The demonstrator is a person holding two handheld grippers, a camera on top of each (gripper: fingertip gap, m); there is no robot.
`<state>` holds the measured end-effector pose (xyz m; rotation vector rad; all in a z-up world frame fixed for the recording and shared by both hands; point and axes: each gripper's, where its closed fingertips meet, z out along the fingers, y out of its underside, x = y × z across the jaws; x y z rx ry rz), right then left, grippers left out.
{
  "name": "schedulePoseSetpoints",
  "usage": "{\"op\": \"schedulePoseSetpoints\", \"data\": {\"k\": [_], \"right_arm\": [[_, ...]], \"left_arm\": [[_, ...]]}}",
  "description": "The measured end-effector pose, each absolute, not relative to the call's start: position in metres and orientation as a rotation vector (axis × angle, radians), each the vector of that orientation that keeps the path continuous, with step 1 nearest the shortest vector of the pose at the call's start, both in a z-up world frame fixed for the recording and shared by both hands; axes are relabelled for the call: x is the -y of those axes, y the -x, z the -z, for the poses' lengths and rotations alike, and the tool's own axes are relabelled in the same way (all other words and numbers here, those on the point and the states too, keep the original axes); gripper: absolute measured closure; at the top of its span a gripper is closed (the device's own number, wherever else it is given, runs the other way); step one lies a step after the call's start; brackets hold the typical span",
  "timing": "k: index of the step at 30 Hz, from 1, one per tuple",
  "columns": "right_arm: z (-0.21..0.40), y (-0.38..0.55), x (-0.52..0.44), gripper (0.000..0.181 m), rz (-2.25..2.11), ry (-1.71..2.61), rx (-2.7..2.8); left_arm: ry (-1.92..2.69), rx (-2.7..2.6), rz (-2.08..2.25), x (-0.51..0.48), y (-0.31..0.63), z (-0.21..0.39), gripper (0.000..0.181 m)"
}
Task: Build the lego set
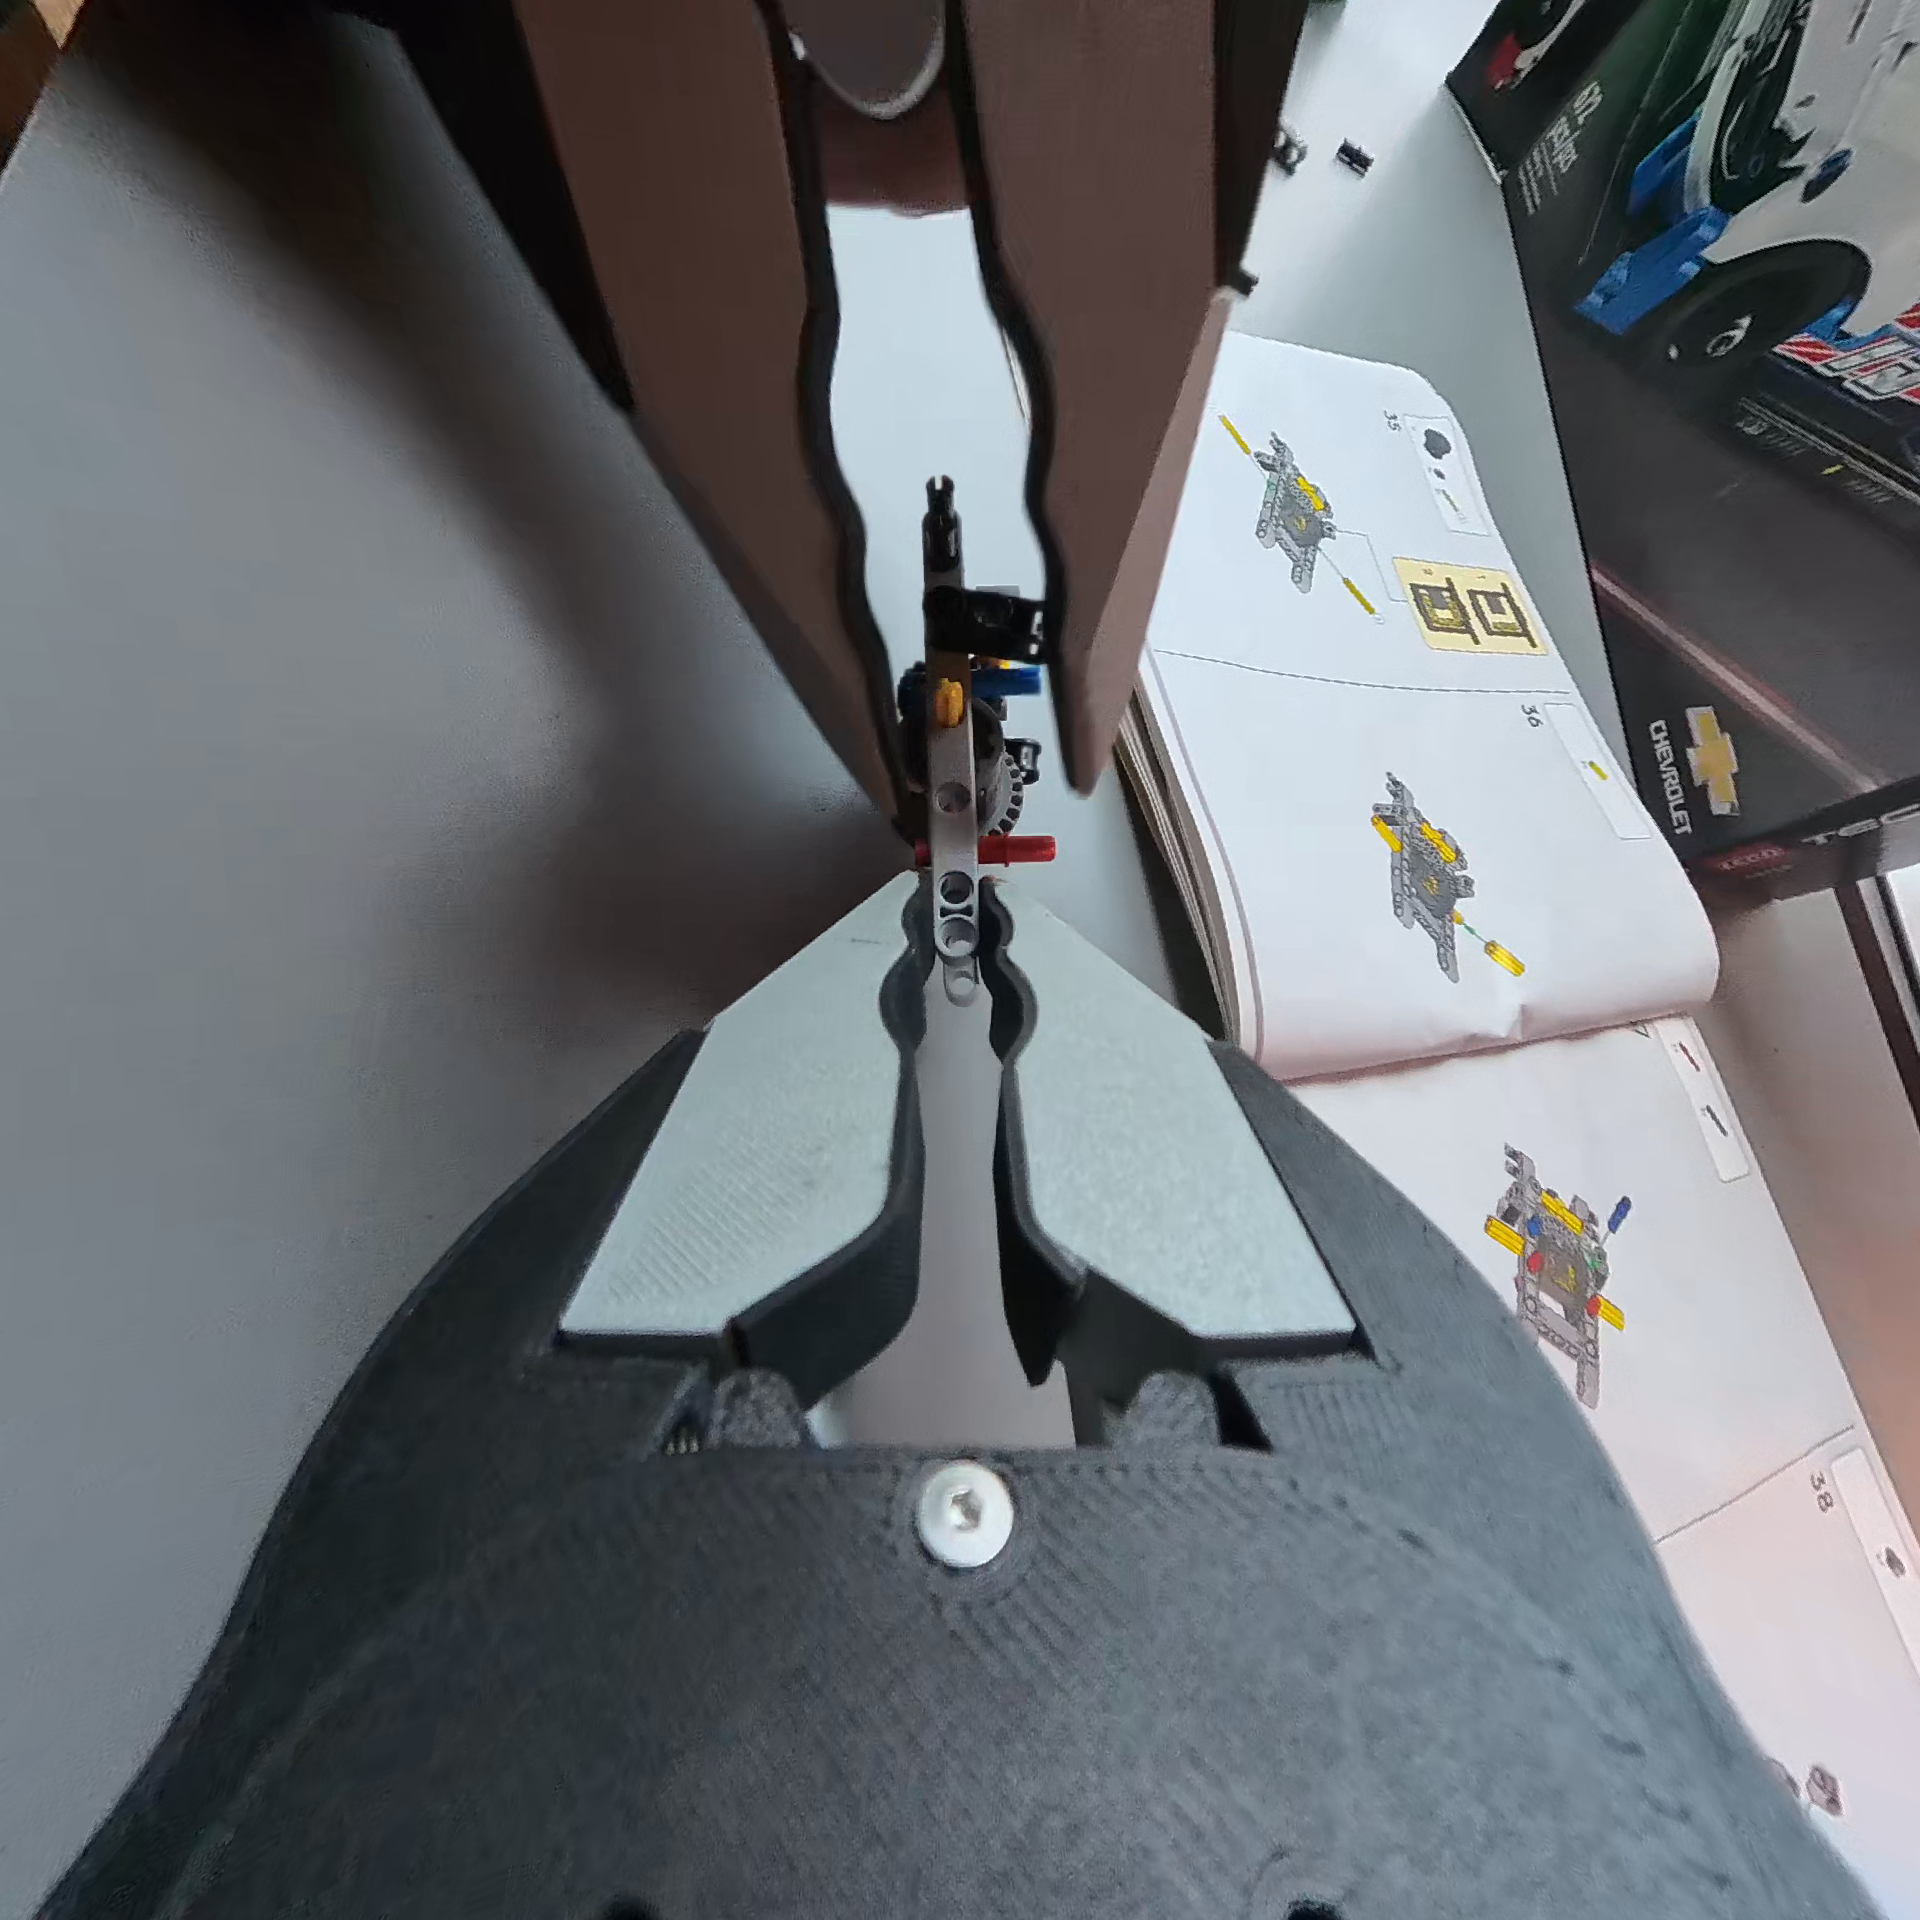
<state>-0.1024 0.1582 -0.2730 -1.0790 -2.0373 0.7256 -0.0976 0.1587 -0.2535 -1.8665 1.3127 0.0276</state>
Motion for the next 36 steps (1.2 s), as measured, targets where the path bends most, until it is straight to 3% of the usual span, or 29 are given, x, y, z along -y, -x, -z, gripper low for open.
{"op": "schedulePoseSetpoints", "data": {"k": [2,8,11,13,27,36], "right_arm": [[0.273,0.103,-0.158,0.177,-0.718,1.089,2.040],[0.271,0.099,-0.155,0.176,-0.761,1.064,2.056],[0.263,0.099,-0.156,0.157,-0.792,1.039,2.039],[0.264,0.099,-0.154,0.155,-0.747,0.970,2.069],[0.276,0.111,-0.153,0.159,-0.350,0.649,2.265],[0.276,0.115,-0.148,0.166,-0.563,0.743,2.247]], "left_arm": [[1.881,-1.362,-0.044,-0.157,0.096,0.261,0.175],[1.870,-1.367,-0.010,-0.153,0.093,0.261,0.176],[1.853,-1.381,0.038,-0.151,0.094,0.264,0.176],[1.835,-1.402,0.044,-0.149,0.095,0.267,0.176],[1.828,-1.395,0.119,-0.147,0.100,0.270,0.176],[1.809,-1.390,0.101,-0.147,0.103,0.270,0.176]]}}
